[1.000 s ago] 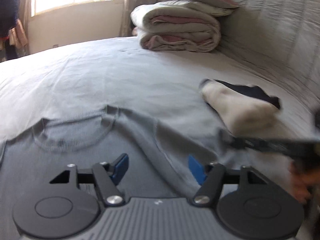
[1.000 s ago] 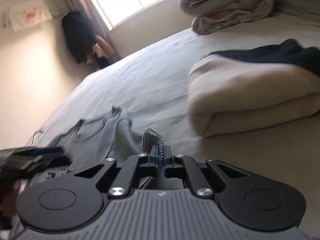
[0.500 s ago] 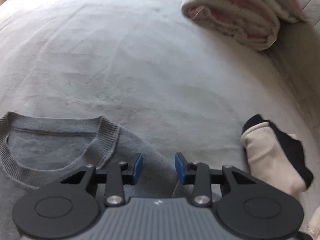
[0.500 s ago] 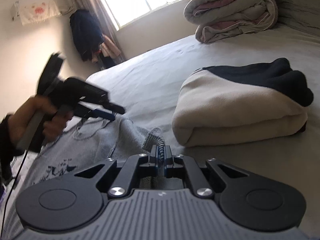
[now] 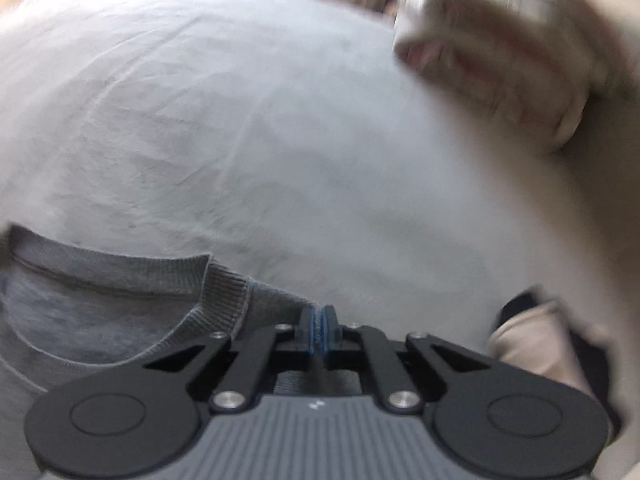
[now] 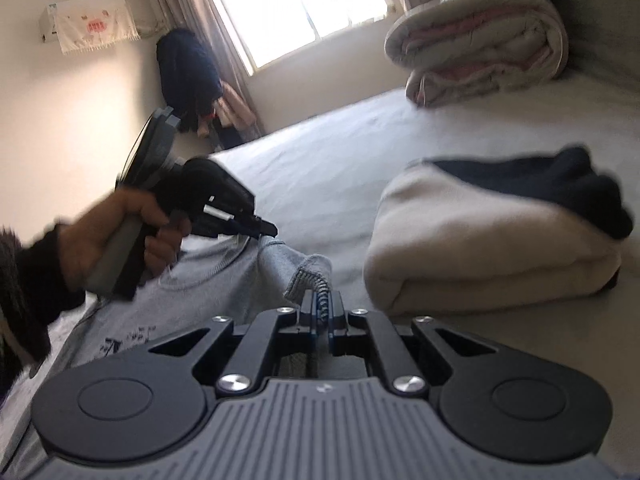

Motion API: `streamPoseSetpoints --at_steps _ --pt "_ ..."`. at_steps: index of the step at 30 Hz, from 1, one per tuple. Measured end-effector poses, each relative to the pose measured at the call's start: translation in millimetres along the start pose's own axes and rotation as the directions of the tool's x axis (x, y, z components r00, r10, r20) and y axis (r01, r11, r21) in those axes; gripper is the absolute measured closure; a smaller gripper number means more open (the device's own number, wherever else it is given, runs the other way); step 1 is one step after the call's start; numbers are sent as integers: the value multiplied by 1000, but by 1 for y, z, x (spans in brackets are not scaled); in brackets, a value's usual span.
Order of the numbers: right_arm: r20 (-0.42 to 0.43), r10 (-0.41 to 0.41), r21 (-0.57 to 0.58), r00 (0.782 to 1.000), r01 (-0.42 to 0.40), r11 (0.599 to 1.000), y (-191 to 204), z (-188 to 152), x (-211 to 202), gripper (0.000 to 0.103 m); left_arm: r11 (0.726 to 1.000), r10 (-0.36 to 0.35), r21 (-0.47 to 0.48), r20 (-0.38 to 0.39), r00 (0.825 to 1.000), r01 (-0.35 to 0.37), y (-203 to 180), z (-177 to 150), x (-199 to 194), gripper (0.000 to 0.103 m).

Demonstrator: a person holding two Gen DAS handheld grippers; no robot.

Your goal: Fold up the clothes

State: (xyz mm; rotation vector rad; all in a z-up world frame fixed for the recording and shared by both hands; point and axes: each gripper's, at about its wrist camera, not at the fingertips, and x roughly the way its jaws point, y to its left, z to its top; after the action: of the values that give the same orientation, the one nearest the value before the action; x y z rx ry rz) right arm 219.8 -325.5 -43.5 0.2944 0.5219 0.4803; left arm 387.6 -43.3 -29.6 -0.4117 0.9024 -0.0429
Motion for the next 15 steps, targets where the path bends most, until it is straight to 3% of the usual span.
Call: streamPoseSetpoints --at_steps 3,5,10,13,15 --pt "68 -40 -18 997 42 999 3 3 -8 98 992 -87 -84 100 991 96 14 -11 0 100" --pt "101 -71 -17 992 73 997 2 2 -7 98 981 -148 -105 157 976 166 18 -21 6 101" --pt "98 -157 12 983 157 988 -11 1 10 98 957 -211 -158 200 957 244 17 -39 22 99" --pt "68 -157 40 985 154 987 -21 3 14 98 956 -235 -119 237 943 269 11 -41 8 99" --pt "63 -150 53 987 147 988 -23 4 15 98 964 -245 -40 235 941 262 6 -39 -6 98"
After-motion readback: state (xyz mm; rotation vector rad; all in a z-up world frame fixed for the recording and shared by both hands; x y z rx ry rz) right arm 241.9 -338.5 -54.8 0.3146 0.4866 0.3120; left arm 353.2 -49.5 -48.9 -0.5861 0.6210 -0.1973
